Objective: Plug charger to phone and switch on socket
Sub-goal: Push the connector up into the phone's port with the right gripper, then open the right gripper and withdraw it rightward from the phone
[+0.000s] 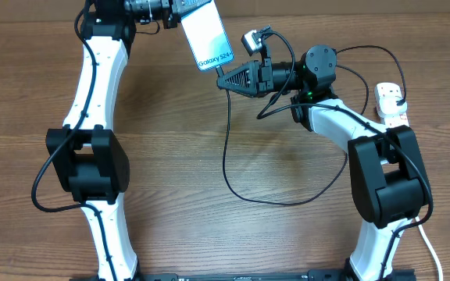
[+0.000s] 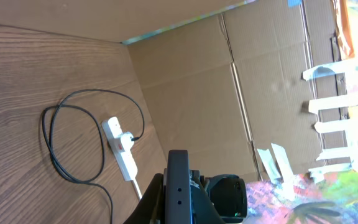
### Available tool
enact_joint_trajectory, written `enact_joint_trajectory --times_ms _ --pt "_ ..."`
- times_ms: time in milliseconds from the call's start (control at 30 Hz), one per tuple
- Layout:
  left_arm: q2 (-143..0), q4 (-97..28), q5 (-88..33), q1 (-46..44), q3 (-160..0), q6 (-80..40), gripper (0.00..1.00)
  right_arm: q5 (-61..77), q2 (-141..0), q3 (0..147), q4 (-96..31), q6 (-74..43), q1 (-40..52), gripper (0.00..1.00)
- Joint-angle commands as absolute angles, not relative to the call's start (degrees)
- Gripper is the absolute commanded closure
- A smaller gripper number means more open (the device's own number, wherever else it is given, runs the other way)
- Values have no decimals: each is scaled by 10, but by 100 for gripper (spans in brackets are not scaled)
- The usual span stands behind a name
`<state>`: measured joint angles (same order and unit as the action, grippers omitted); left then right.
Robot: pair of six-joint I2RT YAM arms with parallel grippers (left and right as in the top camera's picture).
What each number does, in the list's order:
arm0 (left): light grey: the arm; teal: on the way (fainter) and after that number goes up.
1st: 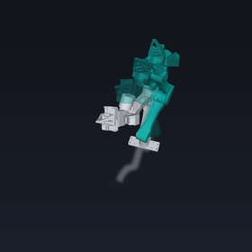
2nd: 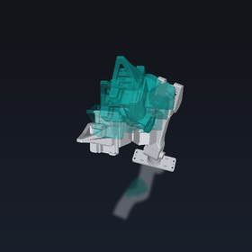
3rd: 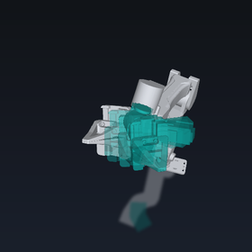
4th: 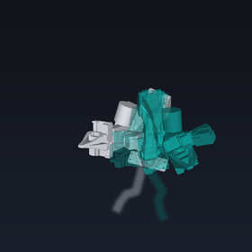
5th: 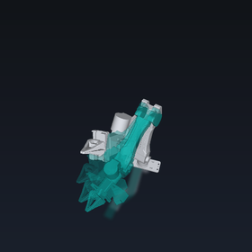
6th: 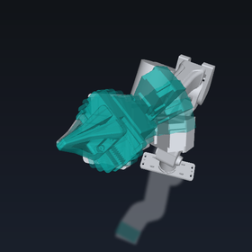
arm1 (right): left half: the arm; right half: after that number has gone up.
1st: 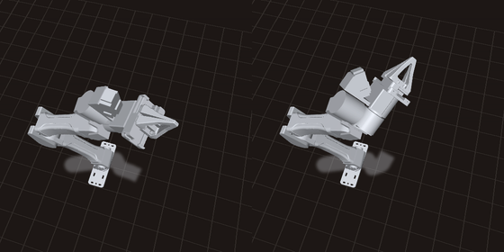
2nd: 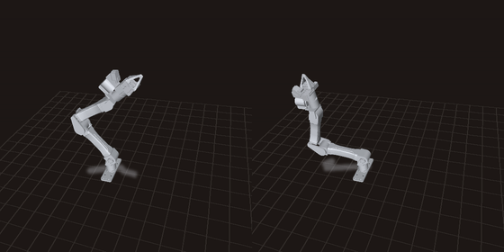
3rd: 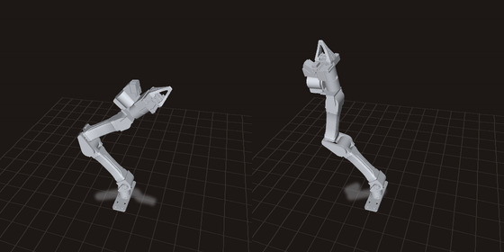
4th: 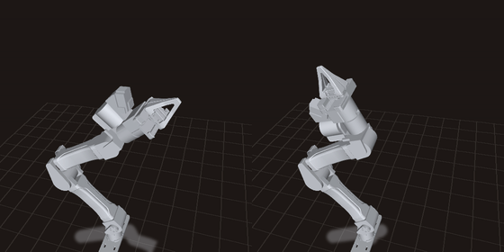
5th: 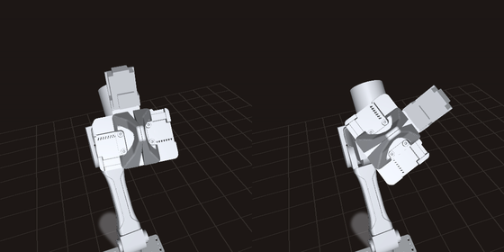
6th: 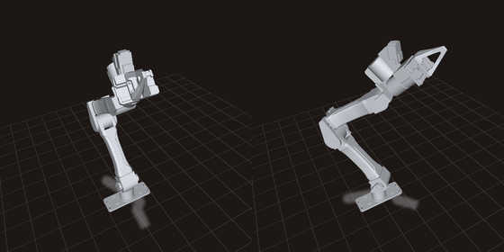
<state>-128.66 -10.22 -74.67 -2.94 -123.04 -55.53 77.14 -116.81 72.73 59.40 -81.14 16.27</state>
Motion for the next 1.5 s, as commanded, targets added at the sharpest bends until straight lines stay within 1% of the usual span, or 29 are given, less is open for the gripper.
enact_joint_trajectory --times_ms 0,267,300,333,367,400,433,767,900,1033,1300,1367,1467 --pt "-1287 -105 -826 -56 -1242 -552 96 705 -1168 731 595 -809 157 96" --pt "-1287 -105 -824 -55 -1242 -552 96 706 -1168 731 595 -809 157 96" --pt "-1287 -105 -823 -55 -1242 -552 96 706 -1168 731 595 -809 157 92" --pt "-1287 -105 -821 -53 -1242 -551 96 708 -1168 731 595 -807 157 80" --pt "-1287 -105 -821 -51 -1242 -549 96 712 -1168 731 595 -805 157 61" --pt "-1287 -105 -821 -49 -1242 -546 96 718 -1168 731 595 -802 157 33" --pt "-1287 -105 -821 -47 -1242 -542 96 727 -1168 731 595 -792 157 0" --pt "-1287 -106 -828 -22 -1242 -526 96 806 -1168 731 595 -733 157 0" --pt "-1287 -111 -858 -14 -1242 -494 96 850 -1168 731 595 -709 156 0" --pt "-1287 -173 -864 -6 -1242 -437 96 900 -1168 730 594 -682 155 0" --pt "-1287 -314 -801 1 -1242 -342 96 899 -1168 727 590 -674 144 0" --pt "-1287 -343 -781 1 -1242 -320 96 890 -1168 727 564 -674 136 0" --pt "-1287 -380 -748 1 -1242 -301 96 848 -1168 727 481 -670 121 0"
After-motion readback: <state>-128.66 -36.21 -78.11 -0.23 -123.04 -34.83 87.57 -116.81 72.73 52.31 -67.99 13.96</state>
